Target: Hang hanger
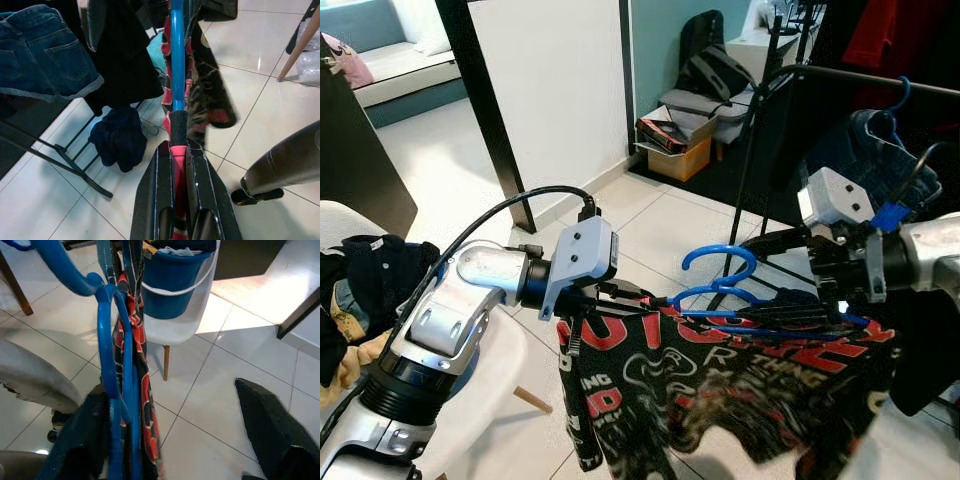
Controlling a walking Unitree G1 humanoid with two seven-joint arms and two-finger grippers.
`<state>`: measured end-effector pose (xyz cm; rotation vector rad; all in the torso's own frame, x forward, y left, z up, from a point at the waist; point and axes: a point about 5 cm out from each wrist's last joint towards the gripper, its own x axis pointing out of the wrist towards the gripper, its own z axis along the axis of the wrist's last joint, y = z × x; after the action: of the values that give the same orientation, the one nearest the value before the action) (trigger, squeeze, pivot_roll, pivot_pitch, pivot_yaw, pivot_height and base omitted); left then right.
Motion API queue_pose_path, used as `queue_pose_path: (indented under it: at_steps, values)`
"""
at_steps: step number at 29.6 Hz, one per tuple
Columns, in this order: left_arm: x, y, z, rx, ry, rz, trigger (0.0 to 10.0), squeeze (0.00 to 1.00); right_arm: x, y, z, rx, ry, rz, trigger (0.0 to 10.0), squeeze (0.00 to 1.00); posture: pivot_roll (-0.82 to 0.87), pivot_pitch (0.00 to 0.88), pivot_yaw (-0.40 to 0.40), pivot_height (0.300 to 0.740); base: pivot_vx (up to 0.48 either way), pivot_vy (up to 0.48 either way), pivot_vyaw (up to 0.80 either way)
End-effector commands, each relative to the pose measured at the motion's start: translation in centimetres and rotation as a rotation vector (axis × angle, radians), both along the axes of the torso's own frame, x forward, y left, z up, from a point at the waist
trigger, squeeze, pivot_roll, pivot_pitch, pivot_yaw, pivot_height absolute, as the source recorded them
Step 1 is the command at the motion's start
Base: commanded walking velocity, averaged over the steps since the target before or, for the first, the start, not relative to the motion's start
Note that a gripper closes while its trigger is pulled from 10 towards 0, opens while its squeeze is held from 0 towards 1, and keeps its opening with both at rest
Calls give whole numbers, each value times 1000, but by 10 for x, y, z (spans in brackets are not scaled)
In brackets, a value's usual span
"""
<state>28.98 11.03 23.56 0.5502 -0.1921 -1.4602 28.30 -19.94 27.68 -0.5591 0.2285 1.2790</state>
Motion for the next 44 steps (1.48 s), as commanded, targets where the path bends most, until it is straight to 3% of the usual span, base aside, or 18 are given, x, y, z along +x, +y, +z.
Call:
queue_pose_path:
  at_steps: [1,2,9,20,21,22,23,31,32,33,36,37,39,40,41,42,43,44]
  values:
    - [-3,-6,8,-21,-26,-39,9059,0,1,7,-2,-22,1,6,4510,0,-122,0,48,740,0,0,0]
    - [-3,-8,9,-26,-27,-45,9294,0,3,8,-7,-38,17,-1,0,0,-121,0,45,740,0,0,0]
    - [-3,-7,10,-17,-45,-43,9804,0,4,5,-13,-96,49,-36,0,0,-120,0,40,740,0,0,0]
    - [0,-5,12,-14,-72,-23,10000,0,9,2,-15,-88,56,-108,0,0,-124,0,39,740,0,0,0]
    - [1,-5,11,-27,-60,-13,10000,392,13,2,-16,-70,56,-148,0,0,-123,0,39,740,0,0,0]
    - [1,-5,11,-27,-60,-13,10000,392,13,2,-16,-70,56,-148,0,0,-123,0,39,740,0,0,0]
    - [3,-4,11,-48,-39,5,10000,1000,16,1,-17,-50,56,-195,0,0,-123,0,39,740,0,0,0]
    - [9,0,9,-85,-13,52,10000,1000,21,-2,-21,-19,68,-281,0,0,-124,0,39,740,0,0,0]
    - [13,6,10,-116,-10,103,10000,1000,22,-5,-25,-14,80,-320,0,0,-124,0,38,740,0,0,0]
    - [23,23,9,-159,-6,209,10000,1000,22,-15,-33,-21,101,-387,0,0,-126,0,39,740,0,0,0]
    - [30,35,9,-190,-3,283,10000,1000,22,-22,-39,-28,115,-431,0,0,-126,0,39,740,0,0,0]
    - [39,54,6,-250,3,413,10000,1000,23,-35,-46,-34,125,-521,0,0,-125,0,38,740,0,0,0]
    - [39,54,6,-250,3,413,10000,1000,23,-35,-46,-34,125,-521,0,0,-125,0,38,740,0,0,0]
    - [48,74,0,-336,24,569,10000,1000,27,-50,-53,-16,137,-648,0,0,-124,0,39,740,0,0,0]
    - [48,74,0,-336,24,569,10000,1000,27,-50,-53,-16,137,-648,0,0,-124,0,39,740,0,0,0]
    - [54,93,-20,-440,80,771,10000,1000,30,-68,-66,33,146,-806,0,0,-121,0,34,740,0,0,0]
    - [54,93,-20,-440,80,771,10000,1000,30,-68,-66,33,146,-806,0,0,-121,0,34,740,0,0,0]
    - [54,107,-56,-533,208,961,10000,1000,29,-79,-85,99,176,-948,0,0,-117,0,29,740,0,0,0]
